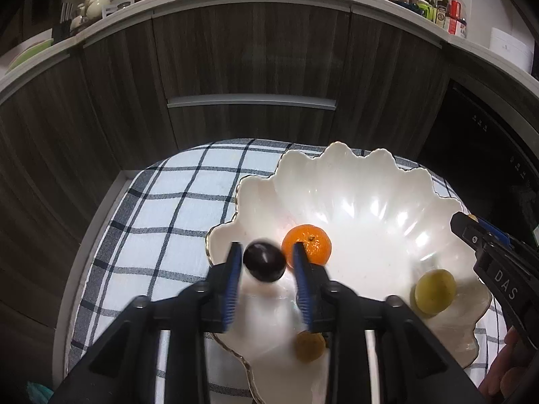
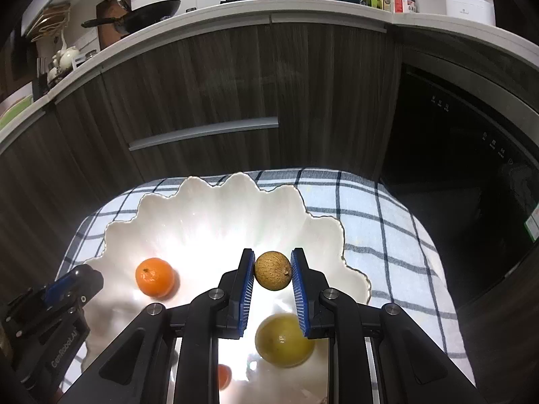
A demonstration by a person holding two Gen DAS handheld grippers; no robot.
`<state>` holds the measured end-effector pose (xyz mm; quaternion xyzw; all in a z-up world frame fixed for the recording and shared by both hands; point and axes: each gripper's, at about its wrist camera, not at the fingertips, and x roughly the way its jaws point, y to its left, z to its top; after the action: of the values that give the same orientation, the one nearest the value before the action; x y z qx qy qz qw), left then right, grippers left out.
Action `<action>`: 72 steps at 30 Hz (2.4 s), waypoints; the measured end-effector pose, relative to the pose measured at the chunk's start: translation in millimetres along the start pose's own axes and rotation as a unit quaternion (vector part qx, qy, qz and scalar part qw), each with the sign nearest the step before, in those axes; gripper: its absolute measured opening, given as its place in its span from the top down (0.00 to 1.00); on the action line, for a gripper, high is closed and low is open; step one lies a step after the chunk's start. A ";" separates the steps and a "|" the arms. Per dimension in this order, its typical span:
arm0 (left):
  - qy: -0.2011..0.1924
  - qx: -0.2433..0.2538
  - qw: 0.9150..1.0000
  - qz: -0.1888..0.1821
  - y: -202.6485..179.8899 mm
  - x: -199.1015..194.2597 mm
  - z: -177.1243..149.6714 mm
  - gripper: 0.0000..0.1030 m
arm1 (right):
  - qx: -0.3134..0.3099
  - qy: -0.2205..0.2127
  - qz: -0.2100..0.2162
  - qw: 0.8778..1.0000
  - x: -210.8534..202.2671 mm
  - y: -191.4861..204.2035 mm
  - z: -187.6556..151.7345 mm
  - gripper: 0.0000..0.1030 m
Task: Organize fruits
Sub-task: 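Open the left tool over the bowl while the right tool releases the tan fruit into it, then withdraw both open tools from the bowl toward the mandarin and red grape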
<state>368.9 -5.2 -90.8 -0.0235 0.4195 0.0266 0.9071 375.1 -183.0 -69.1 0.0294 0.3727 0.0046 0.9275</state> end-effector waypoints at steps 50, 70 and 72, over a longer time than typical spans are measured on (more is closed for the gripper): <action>-0.050 -0.001 0.998 0.040 -17.1 -96.2 -52.2 0.25 | 0.034 -0.056 -0.039 0.997 -95.8 -45.6 -47.1 0.32; -0.069 0.014 0.996 0.045 -27.0 -111.6 -97.3 0.25 | 0.023 -0.057 -0.044 0.997 -107.9 -58.7 -85.6 0.32; -0.069 0.014 0.997 0.043 -26.4 -111.4 -101.3 0.25 | 0.022 -0.055 -0.044 0.997 -106.9 -60.4 -89.6 0.32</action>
<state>221.7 -41.3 -70.9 0.0086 0.3569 0.0610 0.9321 235.2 -242.0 -63.3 0.0336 0.3217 -0.0466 0.9451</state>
